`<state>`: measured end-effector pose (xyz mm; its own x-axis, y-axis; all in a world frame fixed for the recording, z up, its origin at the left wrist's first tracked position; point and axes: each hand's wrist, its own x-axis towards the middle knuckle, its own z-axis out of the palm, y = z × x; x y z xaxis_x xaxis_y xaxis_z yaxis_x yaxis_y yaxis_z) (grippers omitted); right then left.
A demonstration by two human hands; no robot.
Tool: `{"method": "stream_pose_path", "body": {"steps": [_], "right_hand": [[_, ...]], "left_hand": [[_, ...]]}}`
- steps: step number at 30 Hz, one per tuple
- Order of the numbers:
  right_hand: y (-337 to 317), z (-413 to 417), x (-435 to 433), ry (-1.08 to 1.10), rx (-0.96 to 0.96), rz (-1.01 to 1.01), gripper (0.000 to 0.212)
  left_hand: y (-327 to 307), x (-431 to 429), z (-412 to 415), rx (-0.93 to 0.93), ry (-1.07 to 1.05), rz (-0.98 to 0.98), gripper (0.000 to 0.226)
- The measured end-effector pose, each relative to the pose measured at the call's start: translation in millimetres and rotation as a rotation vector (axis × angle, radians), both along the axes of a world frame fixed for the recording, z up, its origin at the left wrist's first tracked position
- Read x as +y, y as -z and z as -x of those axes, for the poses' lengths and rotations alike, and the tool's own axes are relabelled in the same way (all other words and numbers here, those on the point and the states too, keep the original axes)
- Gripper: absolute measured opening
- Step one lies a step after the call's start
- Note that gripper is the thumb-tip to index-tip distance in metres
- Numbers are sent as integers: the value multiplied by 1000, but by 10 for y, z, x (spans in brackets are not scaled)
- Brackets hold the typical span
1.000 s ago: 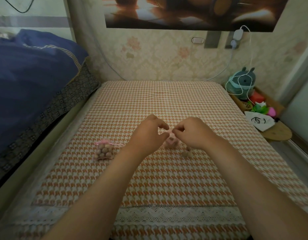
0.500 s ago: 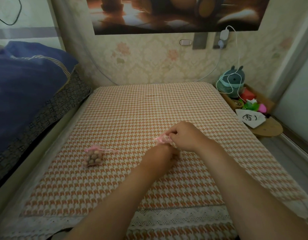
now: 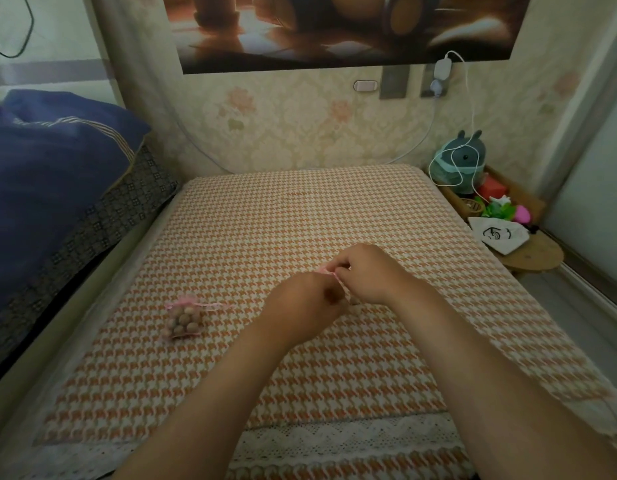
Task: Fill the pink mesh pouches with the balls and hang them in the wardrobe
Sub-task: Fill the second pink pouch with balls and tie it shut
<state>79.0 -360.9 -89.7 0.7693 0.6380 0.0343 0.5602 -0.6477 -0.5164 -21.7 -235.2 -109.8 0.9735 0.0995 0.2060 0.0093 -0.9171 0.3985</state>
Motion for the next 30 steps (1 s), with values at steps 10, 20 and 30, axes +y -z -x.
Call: {"method": "stream_pose_path", "body": {"steps": [10,20,30], "right_hand": [[-43,85,53,-35,22,-24,28],[-14,51,28,-36,15,-30,28],[62,-64,-58,74,-17,-62,20]], "left_hand": [[-28,215,-102,-183,-258,103,22],[-168,117,-105,56,-248,-3,32],[-199,192,-140,101,-323,149,24]]}}
